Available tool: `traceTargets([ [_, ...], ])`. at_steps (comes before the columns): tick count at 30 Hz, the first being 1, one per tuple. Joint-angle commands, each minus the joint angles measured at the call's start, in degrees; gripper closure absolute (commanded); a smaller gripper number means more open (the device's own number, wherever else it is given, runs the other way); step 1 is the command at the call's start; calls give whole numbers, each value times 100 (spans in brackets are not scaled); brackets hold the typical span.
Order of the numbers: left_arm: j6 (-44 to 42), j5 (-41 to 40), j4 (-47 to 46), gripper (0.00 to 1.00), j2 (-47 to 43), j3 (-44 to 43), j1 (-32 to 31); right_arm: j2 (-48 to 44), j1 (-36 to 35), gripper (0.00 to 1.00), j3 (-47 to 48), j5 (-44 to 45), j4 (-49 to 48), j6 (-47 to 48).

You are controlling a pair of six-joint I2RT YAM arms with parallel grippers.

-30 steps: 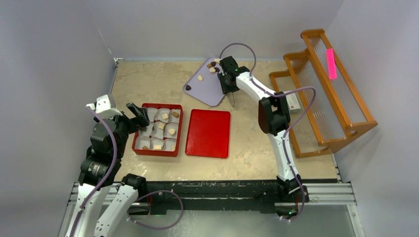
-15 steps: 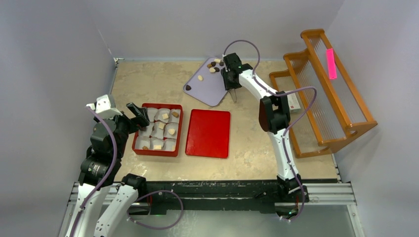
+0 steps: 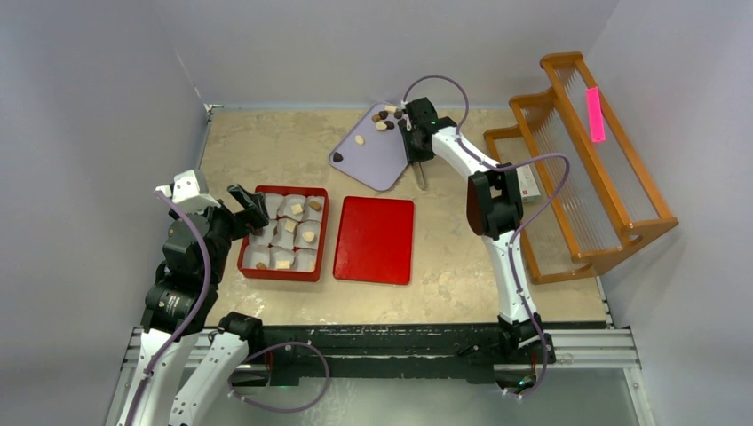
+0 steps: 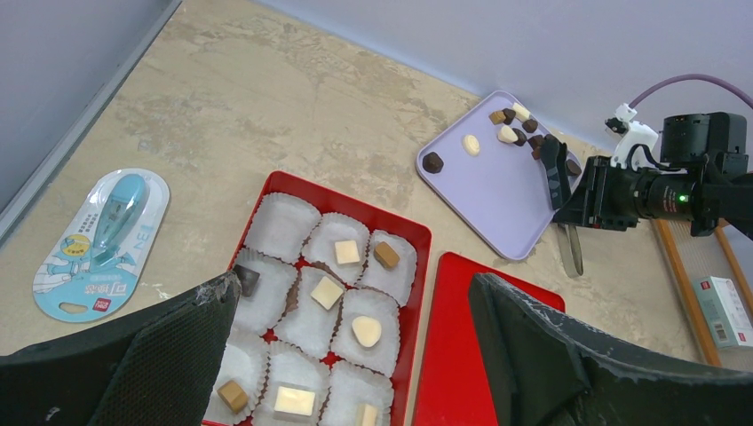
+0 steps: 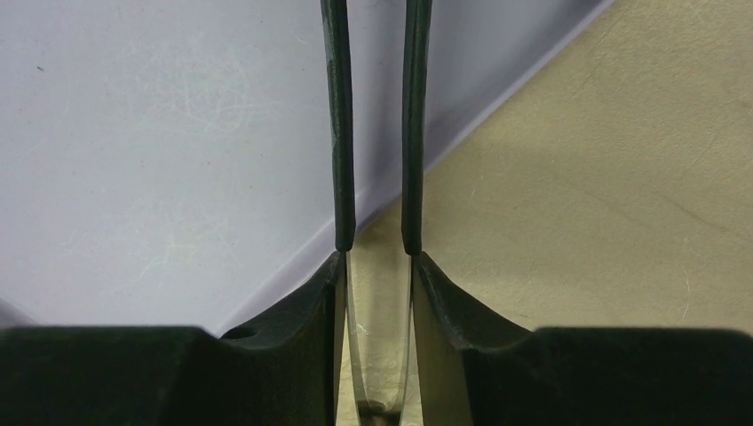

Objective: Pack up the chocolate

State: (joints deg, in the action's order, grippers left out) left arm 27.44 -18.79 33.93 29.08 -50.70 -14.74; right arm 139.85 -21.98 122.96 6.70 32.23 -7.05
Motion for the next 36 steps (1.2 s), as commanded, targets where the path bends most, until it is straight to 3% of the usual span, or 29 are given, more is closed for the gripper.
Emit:
traceTargets([
  [1, 16, 15, -223, 1, 32, 34, 42, -399, -26, 69, -162, -73, -190, 59],
  [6, 13, 13, -220, 1, 41, 33, 42, -595, -26, 68, -279, 50, -167, 168],
  [14, 16, 7, -220, 1, 42, 34, 42, -594, -26, 60, 211, 32, 648, -58],
  [31, -2, 81, -228, 1, 89, 42, 50, -712, -27, 60, 443, -157, 878, -82],
  [36, -11, 90, -229, 1, 91, 40, 50, -507, -15, 60, 934, 216, 1292, 32],
])
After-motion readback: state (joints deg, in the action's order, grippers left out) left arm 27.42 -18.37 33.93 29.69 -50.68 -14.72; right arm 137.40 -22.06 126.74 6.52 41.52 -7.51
